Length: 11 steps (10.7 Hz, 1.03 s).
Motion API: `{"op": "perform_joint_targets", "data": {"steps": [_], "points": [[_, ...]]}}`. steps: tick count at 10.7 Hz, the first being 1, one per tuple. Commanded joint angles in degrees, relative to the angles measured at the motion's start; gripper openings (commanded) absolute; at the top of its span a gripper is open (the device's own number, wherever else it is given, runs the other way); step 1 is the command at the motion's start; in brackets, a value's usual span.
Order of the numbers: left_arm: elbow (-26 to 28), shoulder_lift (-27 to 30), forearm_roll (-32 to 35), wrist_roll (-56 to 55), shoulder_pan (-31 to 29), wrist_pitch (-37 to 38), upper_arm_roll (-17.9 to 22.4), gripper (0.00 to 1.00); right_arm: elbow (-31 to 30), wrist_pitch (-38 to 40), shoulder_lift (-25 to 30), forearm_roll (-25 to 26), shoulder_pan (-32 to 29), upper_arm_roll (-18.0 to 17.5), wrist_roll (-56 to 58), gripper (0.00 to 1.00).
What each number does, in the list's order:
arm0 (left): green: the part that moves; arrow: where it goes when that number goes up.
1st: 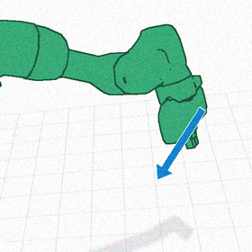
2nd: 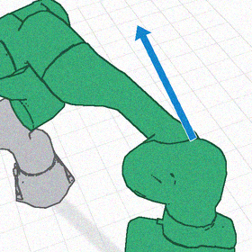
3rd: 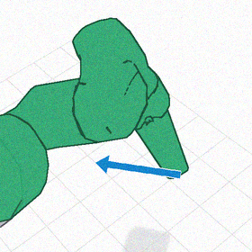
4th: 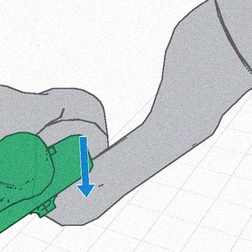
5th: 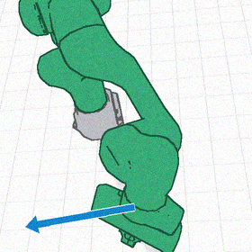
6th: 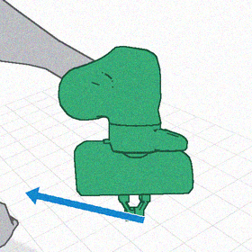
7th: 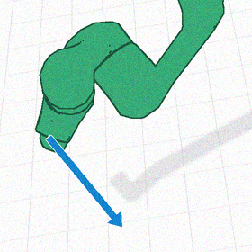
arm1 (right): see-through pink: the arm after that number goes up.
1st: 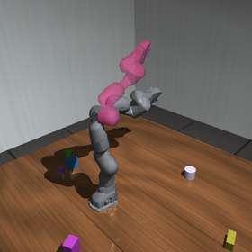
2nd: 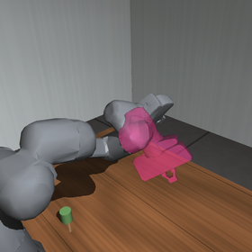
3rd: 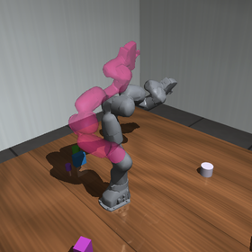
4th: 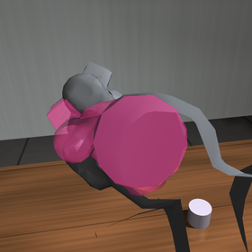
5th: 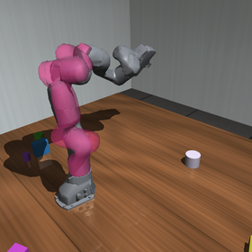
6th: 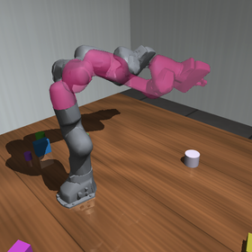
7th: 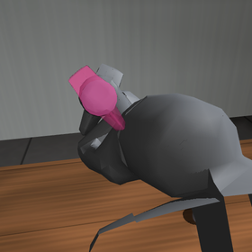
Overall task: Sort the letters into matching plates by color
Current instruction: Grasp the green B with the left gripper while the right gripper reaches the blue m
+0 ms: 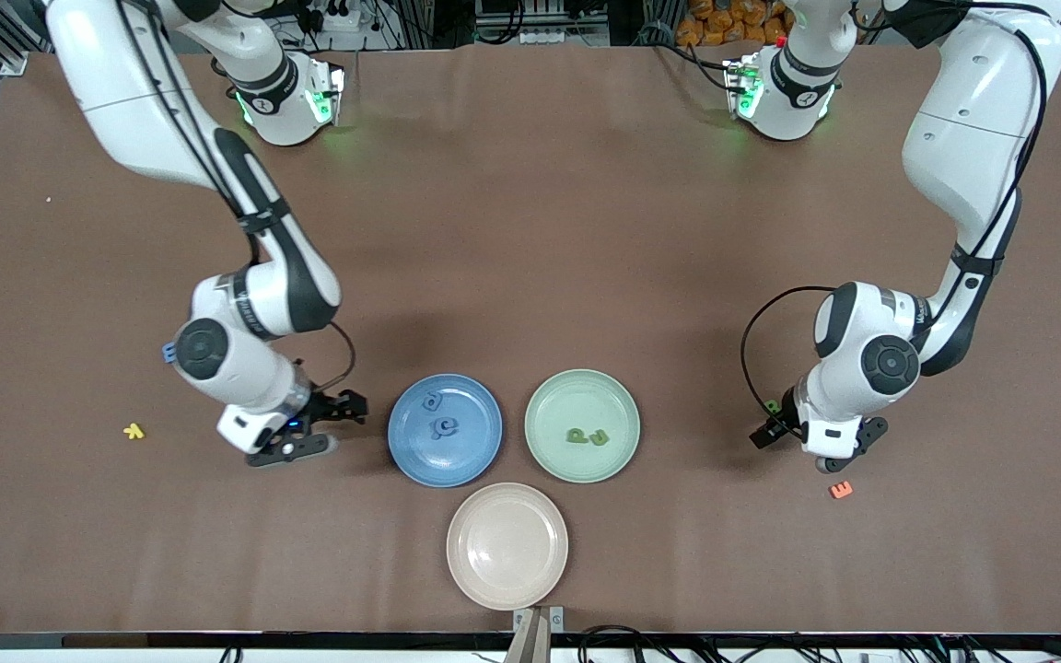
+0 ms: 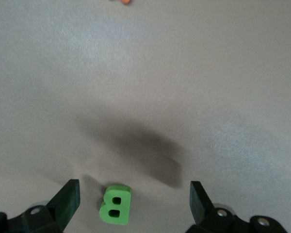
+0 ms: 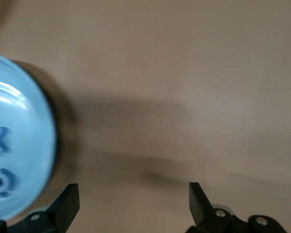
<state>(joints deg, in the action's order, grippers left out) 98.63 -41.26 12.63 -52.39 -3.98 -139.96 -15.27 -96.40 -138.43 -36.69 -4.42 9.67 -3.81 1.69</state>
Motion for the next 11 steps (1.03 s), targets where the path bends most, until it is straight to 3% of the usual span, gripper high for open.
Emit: {"op": "perform_joint_targets", "data": {"steps": [1,6,7,8,11], "points": [[3.67,1.80,-0.68,-0.96,-0.24,-0.93,-0.38,1.00,-0.63,4.48,3.20,1.25,-5.44,0.03,5.23,1.00],[4.73,1.89,-0.51,-1.66,-0.33,-0.84,-0.29,1.00,-1.16,8.17,3.99,1.61,-15.10,0.30,19.63,1.00],[4.73,1.89,-0.42,-1.57,-0.33,-0.84,-0.29,0.45,-1.77,8.70,4.08,1.69,-17.47,0.30,21.14,1.00],[4.73,1.89,-0.24,-1.05,-0.24,-0.66,-0.29,0.00,-2.21,8.70,4.34,1.78,-19.14,0.30,21.59,1.00],[4.55,1.89,-0.24,-1.04,0.28,-0.66,-0.20,0.00,-3.79,8.70,5.13,1.78,-21.53,2.39,21.25,1.00]]}}
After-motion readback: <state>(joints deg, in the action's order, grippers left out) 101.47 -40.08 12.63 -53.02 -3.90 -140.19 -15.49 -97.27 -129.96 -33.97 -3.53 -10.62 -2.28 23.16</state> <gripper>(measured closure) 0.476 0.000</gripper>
